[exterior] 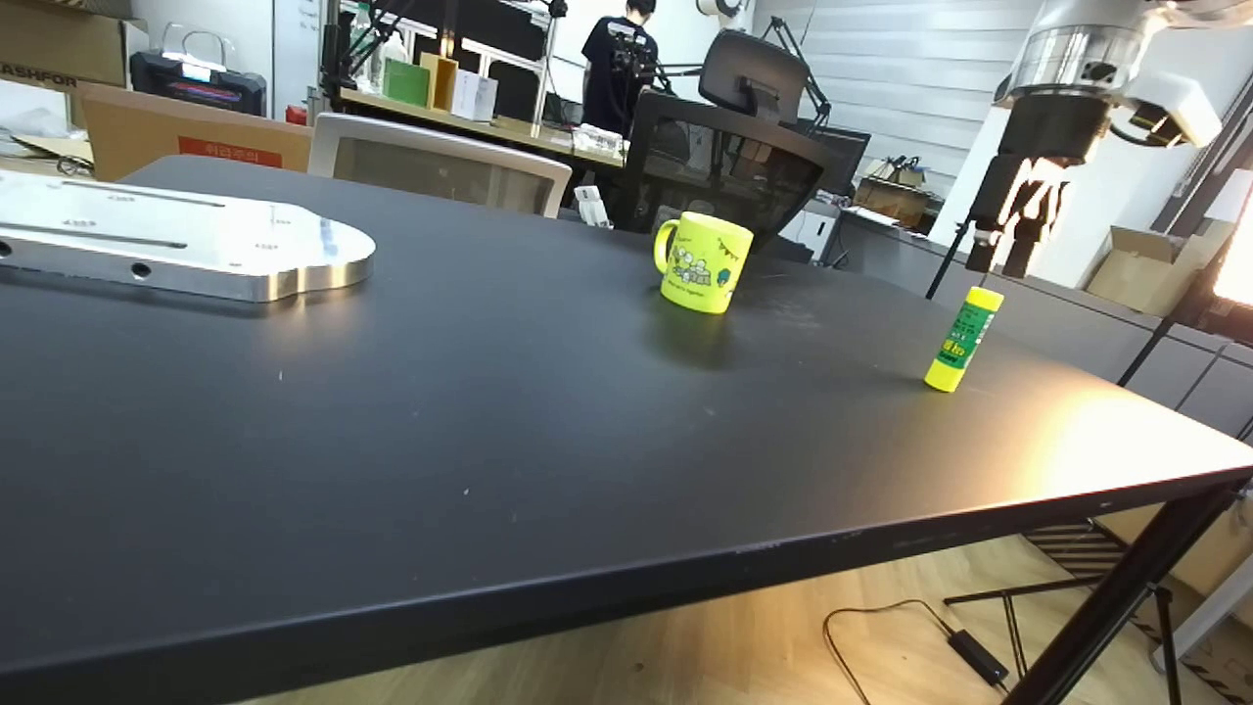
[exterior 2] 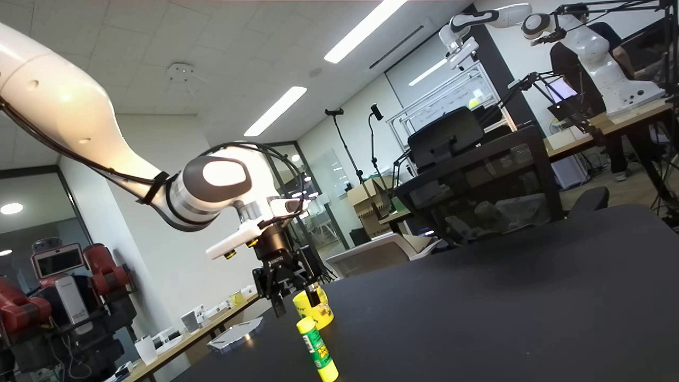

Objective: Remove the glue stick from the mug

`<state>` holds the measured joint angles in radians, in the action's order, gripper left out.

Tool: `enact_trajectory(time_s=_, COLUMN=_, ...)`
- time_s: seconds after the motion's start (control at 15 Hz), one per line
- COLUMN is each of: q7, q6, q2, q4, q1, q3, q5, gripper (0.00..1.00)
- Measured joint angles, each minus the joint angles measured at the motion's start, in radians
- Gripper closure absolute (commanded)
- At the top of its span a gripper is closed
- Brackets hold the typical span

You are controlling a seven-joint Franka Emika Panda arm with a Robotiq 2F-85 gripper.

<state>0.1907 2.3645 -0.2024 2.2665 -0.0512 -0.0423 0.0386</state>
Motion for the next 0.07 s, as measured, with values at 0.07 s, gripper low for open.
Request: enact_trajectory(time_s=0.07, q7=0.0, q6=-0.005, q2=0.014, q4=0.006, q1=0.0, q3=0.001, q5=0.0, gripper=0.0)
